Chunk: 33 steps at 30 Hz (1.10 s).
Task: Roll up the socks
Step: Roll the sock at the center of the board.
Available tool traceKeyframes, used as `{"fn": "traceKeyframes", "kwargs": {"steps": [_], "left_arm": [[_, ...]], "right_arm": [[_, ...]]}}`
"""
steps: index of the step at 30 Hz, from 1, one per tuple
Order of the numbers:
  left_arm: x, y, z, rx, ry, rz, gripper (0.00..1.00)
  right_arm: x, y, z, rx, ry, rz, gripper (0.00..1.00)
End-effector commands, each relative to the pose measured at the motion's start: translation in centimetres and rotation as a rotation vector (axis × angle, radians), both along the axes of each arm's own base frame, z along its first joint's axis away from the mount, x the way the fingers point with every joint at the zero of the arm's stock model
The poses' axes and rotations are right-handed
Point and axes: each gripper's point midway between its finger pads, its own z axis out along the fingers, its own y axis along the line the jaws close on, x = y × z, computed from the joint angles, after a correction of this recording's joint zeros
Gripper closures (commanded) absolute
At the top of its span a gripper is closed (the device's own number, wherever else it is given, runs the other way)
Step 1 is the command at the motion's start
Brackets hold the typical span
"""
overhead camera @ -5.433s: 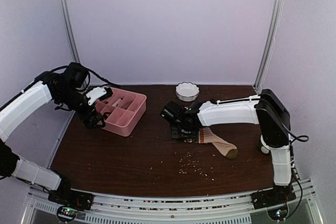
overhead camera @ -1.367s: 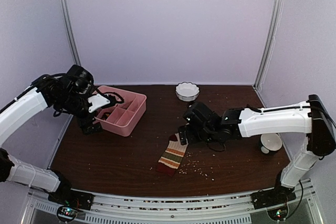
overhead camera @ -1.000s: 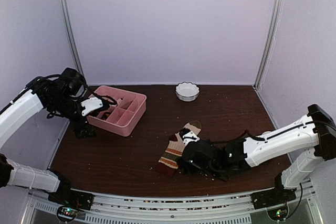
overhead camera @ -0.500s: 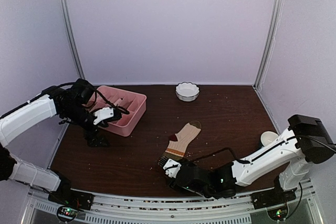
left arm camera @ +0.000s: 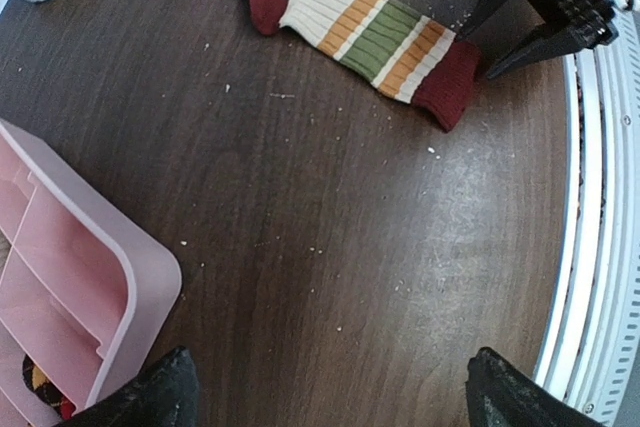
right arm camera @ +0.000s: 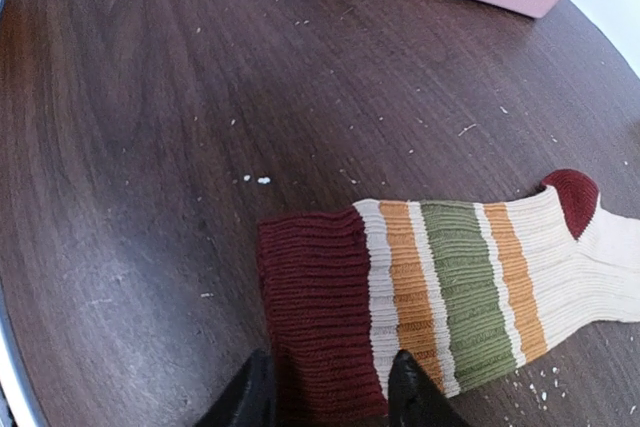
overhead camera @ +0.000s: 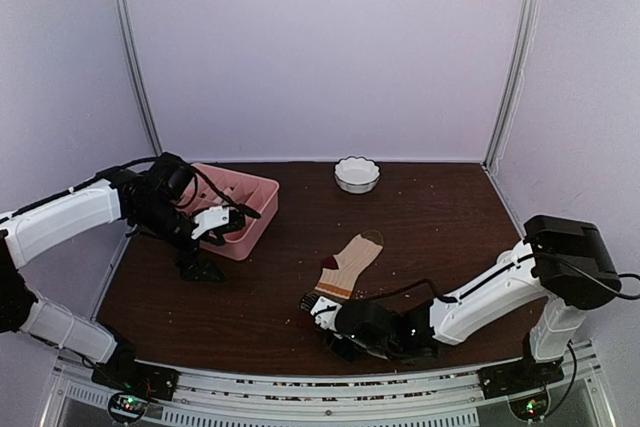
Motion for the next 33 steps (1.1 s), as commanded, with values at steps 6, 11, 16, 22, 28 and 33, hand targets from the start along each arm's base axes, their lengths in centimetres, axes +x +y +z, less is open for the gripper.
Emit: {"fn": "traceKeyframes", "kwargs": {"steps": [6, 11, 16, 22, 28, 33], "left_arm": [[-1.3, -3.4, -0.1, -0.038, -0.013, -0.161, 0.06], [-2.0, -4.6, -0.9, -0.041, 0.015, -0.229, 0.05], [-3.7, -6.5, -2.4, -0.043, 0.029, -0.329, 0.10], [-5.2, -8.6, -4.8, 0.002, 0.011, -0.446, 0.25], [-5.6, -11.4, -6.1, 0.039, -0.051, -0.541, 0.37], [-5.0, -14.0, -7.1, 0.085, -0.159, -0.588, 0.58]], "right_arm": [[-0.5, -0.3, -2.2, 0.004, 0.103, 0.027, 0.73], [-0.6, -0.7, -3.2, -0.001, 0.154, 0.023, 0.77], [0.1, -0.6, -2.7, 0.088, 0.287, -0.007, 0.93], [1.2, -0.2, -0.7, 0.344, 0.559, -0.028, 1.00], [1.5, -0.4, -0.2, 0.455, 0.778, -0.059, 1.00], [0.9, -0.6, 1.0, 0.536, 0.863, -0.057, 1.00]]}}
